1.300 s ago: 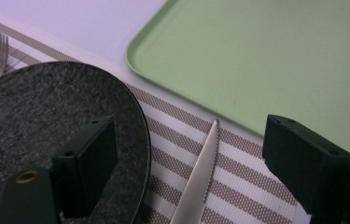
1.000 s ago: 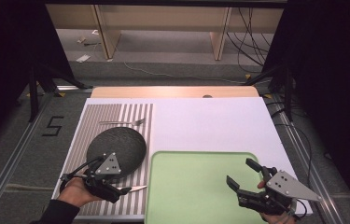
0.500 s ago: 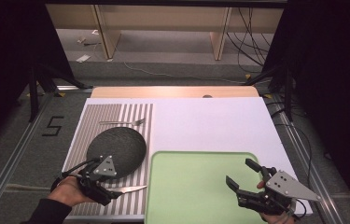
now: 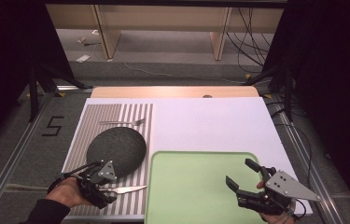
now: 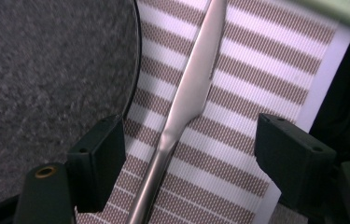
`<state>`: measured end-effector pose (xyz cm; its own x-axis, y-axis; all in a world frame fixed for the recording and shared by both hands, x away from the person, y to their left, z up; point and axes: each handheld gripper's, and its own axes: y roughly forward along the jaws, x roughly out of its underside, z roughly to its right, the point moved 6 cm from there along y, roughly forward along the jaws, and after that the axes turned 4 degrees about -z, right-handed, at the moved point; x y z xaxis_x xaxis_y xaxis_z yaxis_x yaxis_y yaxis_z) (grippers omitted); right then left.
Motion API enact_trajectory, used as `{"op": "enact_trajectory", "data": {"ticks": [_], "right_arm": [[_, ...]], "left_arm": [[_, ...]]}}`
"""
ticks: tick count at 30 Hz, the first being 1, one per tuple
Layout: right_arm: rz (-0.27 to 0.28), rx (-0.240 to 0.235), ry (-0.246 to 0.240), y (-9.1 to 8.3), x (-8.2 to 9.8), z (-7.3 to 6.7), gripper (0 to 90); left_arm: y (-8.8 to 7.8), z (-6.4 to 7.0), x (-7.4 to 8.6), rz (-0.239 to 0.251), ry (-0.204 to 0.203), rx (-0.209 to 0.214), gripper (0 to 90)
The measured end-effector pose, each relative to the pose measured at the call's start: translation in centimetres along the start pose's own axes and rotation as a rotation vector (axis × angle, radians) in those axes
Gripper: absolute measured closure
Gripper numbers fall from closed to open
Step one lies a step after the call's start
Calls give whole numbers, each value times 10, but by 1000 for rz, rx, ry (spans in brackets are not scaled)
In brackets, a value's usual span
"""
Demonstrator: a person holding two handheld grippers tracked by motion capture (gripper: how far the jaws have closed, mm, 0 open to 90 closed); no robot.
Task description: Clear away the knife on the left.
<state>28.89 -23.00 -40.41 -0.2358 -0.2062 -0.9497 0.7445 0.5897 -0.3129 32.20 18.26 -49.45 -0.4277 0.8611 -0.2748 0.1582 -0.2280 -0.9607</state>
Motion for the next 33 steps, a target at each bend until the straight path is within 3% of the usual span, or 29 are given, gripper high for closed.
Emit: {"op": "enact_trajectory", "data": {"ticks": [5, 17, 26, 32, 33], "right_arm": [[0, 0, 1, 0, 0, 0, 189], [0, -1, -4, 0, 0, 0, 189], [0, -4, -4, 1, 0, -1, 189], [-2, -4, -4, 0, 0, -1, 189], [0, -4, -4, 0, 0, -1, 189]], "left_arm": [[5, -6, 8, -67, -18, -24, 300], [20, -16, 17, -158, -50, -59, 452], [22, -17, 16, -162, -69, -10, 592], [22, -16, 13, -230, -97, -3, 662], [22, -16, 13, -240, -108, 5, 716]]}}
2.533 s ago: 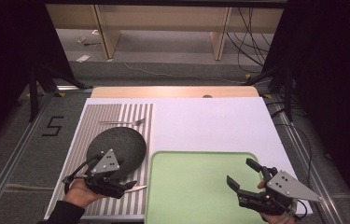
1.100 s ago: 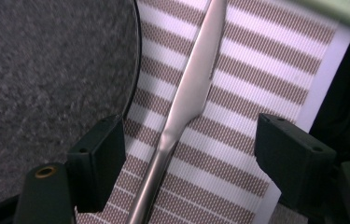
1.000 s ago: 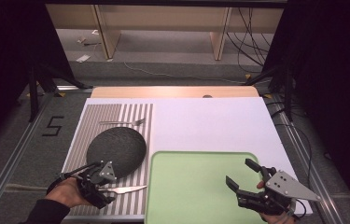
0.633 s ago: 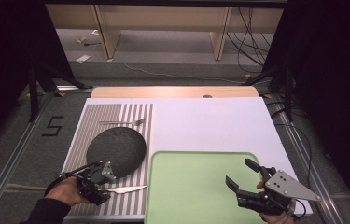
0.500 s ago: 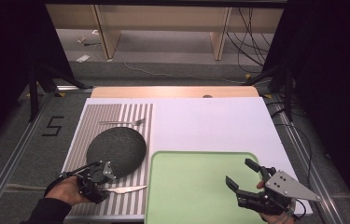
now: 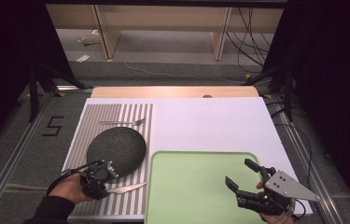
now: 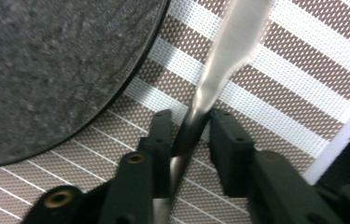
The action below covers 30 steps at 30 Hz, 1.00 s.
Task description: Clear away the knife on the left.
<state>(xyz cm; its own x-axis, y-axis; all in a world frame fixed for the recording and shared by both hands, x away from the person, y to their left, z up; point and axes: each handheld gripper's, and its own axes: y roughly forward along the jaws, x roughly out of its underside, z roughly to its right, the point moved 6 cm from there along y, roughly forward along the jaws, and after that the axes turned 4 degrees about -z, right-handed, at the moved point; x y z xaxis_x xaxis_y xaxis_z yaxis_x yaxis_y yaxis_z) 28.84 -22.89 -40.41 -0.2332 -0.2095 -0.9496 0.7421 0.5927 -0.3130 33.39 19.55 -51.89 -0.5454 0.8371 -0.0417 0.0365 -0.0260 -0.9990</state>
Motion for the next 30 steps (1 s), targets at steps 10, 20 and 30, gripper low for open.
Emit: {"op": "enact_trajectory", "data": {"ticks": [10, 20, 30], "right_arm": [[-2, -1, -1, 1, 0, -1, 189], [-4, -2, 0, 0, 0, 0, 190], [-3, 3, 5, 0, 0, 1, 191]], "left_arm": [[0, 5, 0, -2, 20, -6, 791], [-5, 4, 1, 64, -32, 85, 796], [-17, 7, -2, 163, -77, 199, 797]]}}
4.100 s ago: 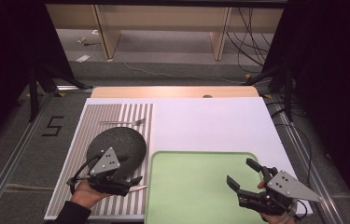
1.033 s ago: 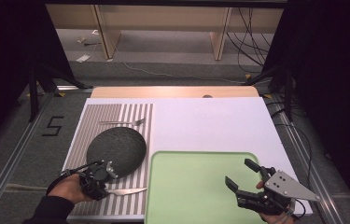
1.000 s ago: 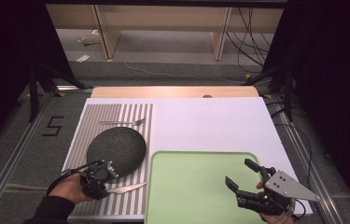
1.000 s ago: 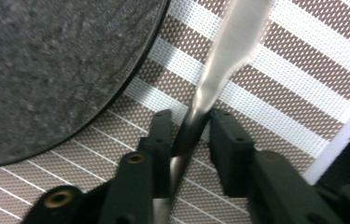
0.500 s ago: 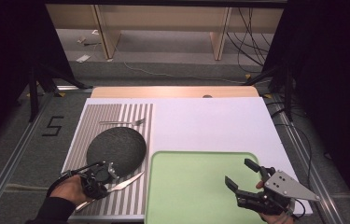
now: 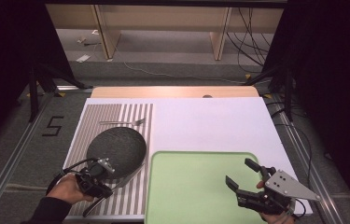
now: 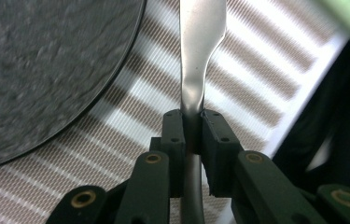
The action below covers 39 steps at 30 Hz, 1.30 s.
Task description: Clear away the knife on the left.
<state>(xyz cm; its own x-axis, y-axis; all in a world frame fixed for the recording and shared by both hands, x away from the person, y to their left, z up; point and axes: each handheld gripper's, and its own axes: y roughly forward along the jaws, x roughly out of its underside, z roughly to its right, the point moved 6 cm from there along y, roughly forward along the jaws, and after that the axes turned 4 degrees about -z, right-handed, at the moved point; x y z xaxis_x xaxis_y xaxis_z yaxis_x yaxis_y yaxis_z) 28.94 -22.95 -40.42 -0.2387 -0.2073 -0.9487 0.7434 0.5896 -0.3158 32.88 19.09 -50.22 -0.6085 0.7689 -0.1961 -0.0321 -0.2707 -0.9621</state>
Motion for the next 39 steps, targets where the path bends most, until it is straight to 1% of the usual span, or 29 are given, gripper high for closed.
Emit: {"op": "enact_trajectory", "data": {"ticks": [1, 3, 5, 7, 10, 12, 15, 19, 21, 22, 24, 26, 27, 28, 32, 34, 39], "right_arm": [[0, 0, 0, 0, 0, 0, 191], [-1, 0, -2, 0, 0, 0, 191], [-1, -2, -3, 0, 0, 0, 190], [-1, -2, -3, 0, 0, 0, 190], [0, -2, -4, 0, 0, 0, 191], [-1, -3, -4, 0, 0, 0, 190], [-1, -3, -4, 0, 0, -1, 190], [-1, -2, -5, 0, 0, 0, 190], [-3, -2, -7, 0, 0, -1, 191], [-3, -2, -7, 0, 0, -1, 191], [-2, -3, -7, 0, 0, -1, 190], [-2, -2, -8, 0, 0, -1, 190], [-2, -2, -8, 0, 0, -1, 190], [-1, -2, -7, 0, 0, -1, 190], [-5, -2, -6, 1, 1, -1, 191], [-4, -2, -6, 1, 0, -1, 191], [-3, 0, -5, 0, 0, 0, 190]], "left_arm": [[-3, 1, -1, 24, -1, 12, 797], [-8, 3, -5, 72, -18, 37, 797], [-12, 5, -9, 123, -31, 74, 797], [-14, 8, -13, 158, -41, 101, 797], [-18, 13, -19, 193, -40, 112, 797], [-22, 16, -24, 238, -46, 126, 797], [-25, 21, -31, 283, -51, 140, 797], [-30, 30, -41, 353, -58, 144, 797], [-32, 37, -46, 369, -50, 159, 797], [-32, 40, -49, 380, -56, 152, 797], [-32, 45, -54, 384, -52, 157, 797], [-30, 50, -57, 385, -46, 182, 797], [-29, 52, -59, 389, -44, 181, 797], [-27, 54, -61, 377, -37, 188, 797], [-22, 64, -67, 347, -39, 195, 797], [-20, 68, -72, 340, -37, 204, 797], [-19, 79, -82, 327, -25, 205, 797]]}}
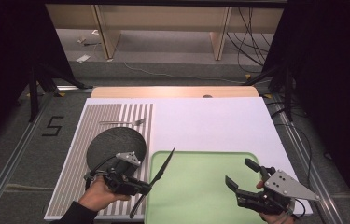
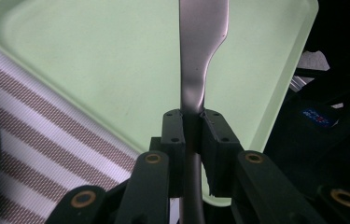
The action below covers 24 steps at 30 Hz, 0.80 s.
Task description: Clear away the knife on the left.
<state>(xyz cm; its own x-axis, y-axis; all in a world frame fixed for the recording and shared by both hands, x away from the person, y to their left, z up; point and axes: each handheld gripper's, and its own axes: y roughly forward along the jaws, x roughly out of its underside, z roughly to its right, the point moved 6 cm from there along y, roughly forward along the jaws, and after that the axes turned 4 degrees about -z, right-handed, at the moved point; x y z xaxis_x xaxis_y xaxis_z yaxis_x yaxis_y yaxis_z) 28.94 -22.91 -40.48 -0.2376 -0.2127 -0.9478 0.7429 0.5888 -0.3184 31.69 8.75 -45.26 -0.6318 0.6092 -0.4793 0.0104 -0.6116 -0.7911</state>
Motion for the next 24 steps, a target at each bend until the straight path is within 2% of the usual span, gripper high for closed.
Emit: {"op": "enact_trajectory", "data": {"ticks": [7, 13, 16, 19, 22, 24], "right_arm": [[1, 4, 3, 0, 0, 1, 190], [8, 13, 4, -1, -1, 2, 191], [10, 13, 3, -1, -1, 2, 191], [9, 12, 4, -1, -1, 2, 191], [10, 11, 3, -1, -1, 2, 190], [9, 10, 3, -1, 0, 2, 190]], "left_arm": [[12, 14, -13, -40, 45, 14, 797], [20, 20, -27, -58, 71, 15, 797], [27, 21, -32, -78, 88, 2, 797], [34, 23, -35, -94, 88, 10, 798], [40, 24, -38, -126, 105, -15, 798], [43, 25, -40, -138, 109, -4, 798]]}}
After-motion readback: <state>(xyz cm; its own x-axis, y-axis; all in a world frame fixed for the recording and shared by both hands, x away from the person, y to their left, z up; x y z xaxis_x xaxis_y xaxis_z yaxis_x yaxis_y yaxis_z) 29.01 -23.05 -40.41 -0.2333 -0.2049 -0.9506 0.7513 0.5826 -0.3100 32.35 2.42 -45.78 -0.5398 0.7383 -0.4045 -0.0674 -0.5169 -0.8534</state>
